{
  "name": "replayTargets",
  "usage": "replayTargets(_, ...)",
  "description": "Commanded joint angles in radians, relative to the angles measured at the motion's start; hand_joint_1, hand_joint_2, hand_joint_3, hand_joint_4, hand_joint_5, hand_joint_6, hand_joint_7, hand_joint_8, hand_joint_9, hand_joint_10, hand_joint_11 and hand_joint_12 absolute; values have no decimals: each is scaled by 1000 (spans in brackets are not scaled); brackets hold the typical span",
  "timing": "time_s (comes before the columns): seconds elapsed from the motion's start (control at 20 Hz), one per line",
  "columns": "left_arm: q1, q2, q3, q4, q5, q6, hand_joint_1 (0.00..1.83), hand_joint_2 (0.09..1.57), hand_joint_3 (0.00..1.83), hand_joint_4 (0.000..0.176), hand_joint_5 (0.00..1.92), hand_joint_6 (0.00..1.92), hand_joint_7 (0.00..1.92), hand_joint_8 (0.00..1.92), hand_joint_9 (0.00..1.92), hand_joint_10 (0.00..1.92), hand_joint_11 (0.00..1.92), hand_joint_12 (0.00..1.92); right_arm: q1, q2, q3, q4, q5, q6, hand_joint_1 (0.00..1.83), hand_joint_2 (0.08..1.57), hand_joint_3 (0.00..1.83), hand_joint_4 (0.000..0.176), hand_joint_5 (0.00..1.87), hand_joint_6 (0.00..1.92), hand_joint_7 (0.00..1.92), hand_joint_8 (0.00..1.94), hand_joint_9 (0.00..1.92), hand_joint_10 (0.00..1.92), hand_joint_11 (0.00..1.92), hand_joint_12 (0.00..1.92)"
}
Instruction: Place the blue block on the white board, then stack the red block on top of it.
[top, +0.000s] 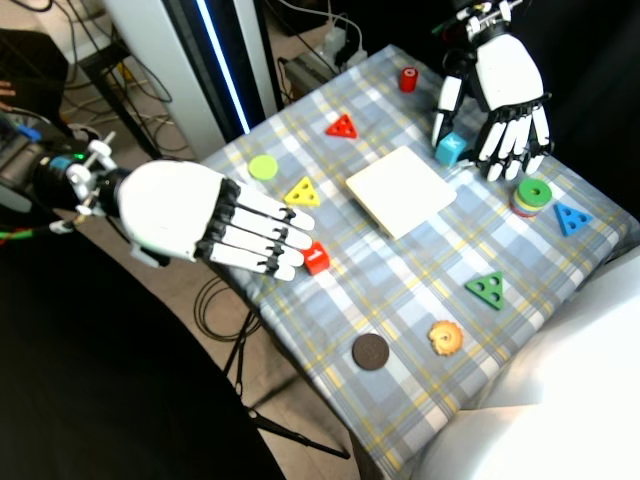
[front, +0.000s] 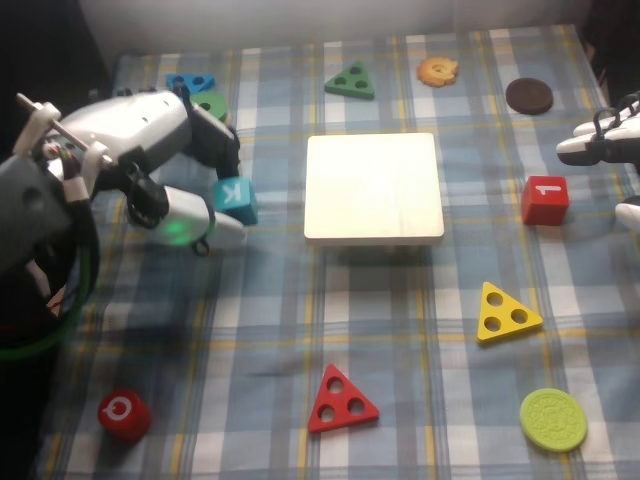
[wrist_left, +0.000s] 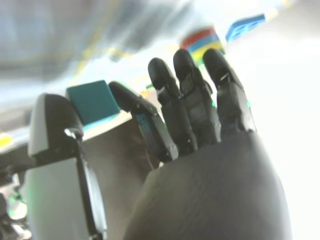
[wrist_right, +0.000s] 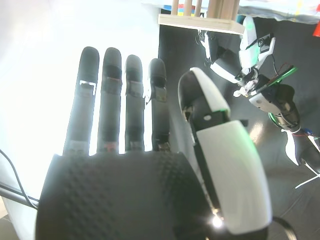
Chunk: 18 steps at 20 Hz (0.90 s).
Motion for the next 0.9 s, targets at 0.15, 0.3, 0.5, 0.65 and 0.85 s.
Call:
replayTargets(0.15,-54,-4,-40,144,-153,-17,1029,1099,0,175,1005,927,752,1,535,4,74,659,6,-2,3,16,121,6,758,1371,0,0,589,1,609,1,601,2,374,510)
replayTargets(0.3,-92,-33,-43,215,-160,-53,1053,1074,0,163,1065,831,785,6,564,9,89,698,6,-3,3,16,122,6,763,1368,0,0,593,1,609,0,598,0,379,478)
replayTargets(0.5,-127,-82,-20,259,-144,-91,1069,1058,0,151,1102,768,787,4,575,8,75,711,11,-6,6,11,122,6,737,1369,1,0,588,0,612,1,600,1,388,473)
replayTargets(0.65,-147,-136,22,257,-99,-91,1046,1087,3,153,1029,889,773,3,585,4,78,747,14,-9,9,6,121,6,733,1371,1,0,590,1,609,0,604,2,391,473)
replayTargets(0.85,-160,-187,66,252,-49,-91,1037,1090,0,176,1025,895,756,1,543,0,36,771,23,-14,15,-5,121,6,739,1365,0,0,588,0,608,0,604,1,392,472)
